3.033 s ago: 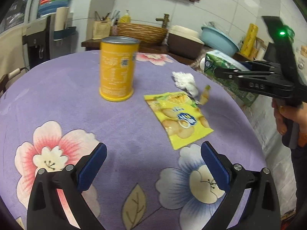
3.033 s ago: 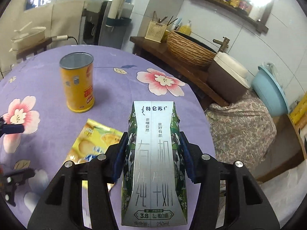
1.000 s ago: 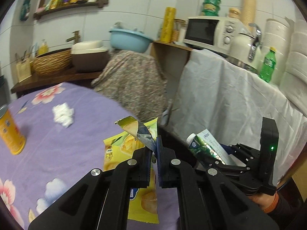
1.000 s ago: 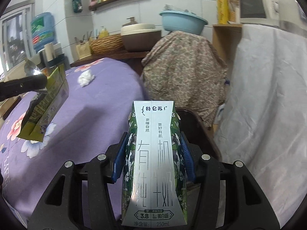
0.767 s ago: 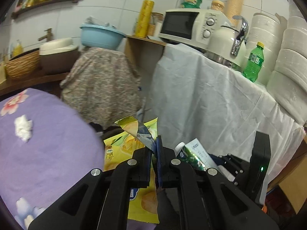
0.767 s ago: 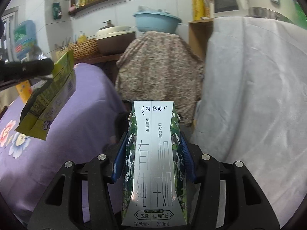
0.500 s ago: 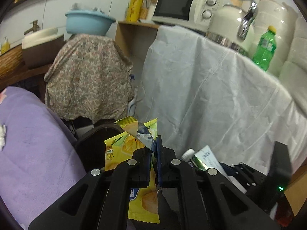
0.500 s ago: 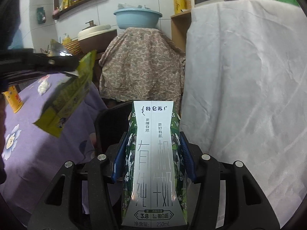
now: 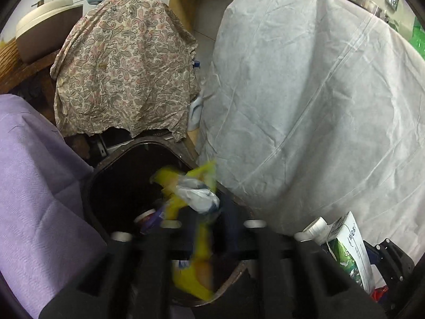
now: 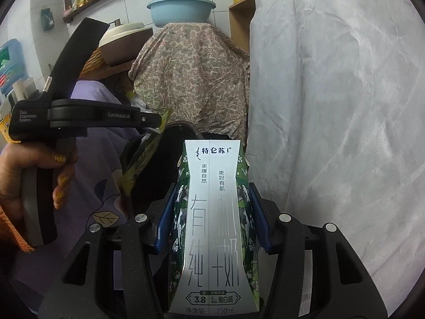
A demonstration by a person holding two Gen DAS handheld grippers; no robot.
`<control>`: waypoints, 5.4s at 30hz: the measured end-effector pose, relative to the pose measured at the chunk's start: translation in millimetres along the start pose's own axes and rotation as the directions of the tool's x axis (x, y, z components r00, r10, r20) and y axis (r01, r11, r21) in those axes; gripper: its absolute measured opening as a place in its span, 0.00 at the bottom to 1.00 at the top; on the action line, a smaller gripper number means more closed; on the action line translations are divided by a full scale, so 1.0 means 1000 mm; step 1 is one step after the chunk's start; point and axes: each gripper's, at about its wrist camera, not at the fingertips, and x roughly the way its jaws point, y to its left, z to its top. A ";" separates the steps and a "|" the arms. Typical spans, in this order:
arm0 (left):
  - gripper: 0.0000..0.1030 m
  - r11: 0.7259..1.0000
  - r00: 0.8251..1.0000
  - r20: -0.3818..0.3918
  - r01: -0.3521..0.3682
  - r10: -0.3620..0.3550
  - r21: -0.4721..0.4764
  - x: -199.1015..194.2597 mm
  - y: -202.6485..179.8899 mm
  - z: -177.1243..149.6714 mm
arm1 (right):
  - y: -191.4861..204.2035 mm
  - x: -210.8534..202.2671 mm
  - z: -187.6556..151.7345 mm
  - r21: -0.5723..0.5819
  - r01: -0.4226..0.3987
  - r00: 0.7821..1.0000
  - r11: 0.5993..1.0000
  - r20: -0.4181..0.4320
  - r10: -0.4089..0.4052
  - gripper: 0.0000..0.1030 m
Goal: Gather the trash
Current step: 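Drop the snack bag into the bin with the left tool while the right tool drops the carton, then move the left tool to the yellow can and grasp it, then grasp the white tissue with the right tool while the left tool holds the can, then drop the can into the bin with the left tool while the right tool drops the tissue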
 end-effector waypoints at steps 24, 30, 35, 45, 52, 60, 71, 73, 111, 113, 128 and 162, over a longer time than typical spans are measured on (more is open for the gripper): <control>0.92 0.990 0.968 0.226 -0.087 0.111 -0.110 -0.136 0.036 -0.033 | 0.044 0.064 0.014 -0.049 -0.118 0.988 0.992 -0.106 0.112 0.51; 0.94 0.979 0.943 0.269 -0.173 0.197 -0.109 -0.177 0.048 -0.062 | 0.069 0.102 0.022 -0.078 -0.140 0.980 0.987 -0.151 0.127 0.51; 0.94 0.968 0.932 0.270 -0.215 0.242 -0.126 -0.196 0.060 -0.084 | 0.082 0.143 0.037 -0.065 -0.146 0.973 0.987 -0.191 0.131 0.51; 0.94 0.960 0.937 0.232 -0.224 0.260 -0.171 -0.209 0.085 -0.112 | 0.088 0.199 0.051 -0.026 -0.096 0.970 0.995 -0.228 0.087 0.76; 0.94 0.956 0.945 0.200 -0.219 0.258 -0.196 -0.210 0.103 -0.126 | 0.099 0.172 0.035 -0.058 -0.134 0.964 0.989 -0.241 0.116 0.76; 0.94 0.941 0.932 0.194 -0.265 0.305 -0.209 -0.222 0.119 -0.140 | 0.106 0.126 0.049 -0.072 -0.166 0.974 0.983 -0.170 0.152 0.76; 0.94 0.831 0.837 0.181 -0.438 0.516 -0.343 -0.270 0.194 -0.160 | 0.154 0.040 0.082 -0.150 -0.258 0.966 0.954 -0.013 0.259 0.86; 0.94 0.799 0.806 0.179 -0.478 0.564 -0.364 -0.277 0.211 -0.159 | 0.169 0.030 0.085 -0.179 -0.280 0.959 0.943 -0.010 0.283 0.86; 0.64 0.749 0.729 0.295 -0.430 0.617 -0.504 -0.314 0.293 -0.123 | 0.354 0.036 0.117 -0.449 -0.404 0.911 0.797 -0.123 0.393 0.86; 0.64 0.761 0.724 0.330 -0.405 0.606 -0.507 -0.321 0.284 -0.132 | 0.371 0.053 0.122 -0.469 -0.385 0.920 0.795 -0.131 0.369 0.86; 0.64 0.772 0.730 0.348 -0.376 0.587 -0.513 -0.327 0.289 -0.138 | 0.434 0.162 0.153 -0.417 -0.327 0.936 0.848 -0.266 0.230 0.73; 0.64 0.901 0.806 0.415 -0.324 0.422 -0.288 -0.279 0.181 -0.111 | 0.159 -0.013 0.063 -0.220 -0.292 0.956 0.931 -0.030 0.293 0.35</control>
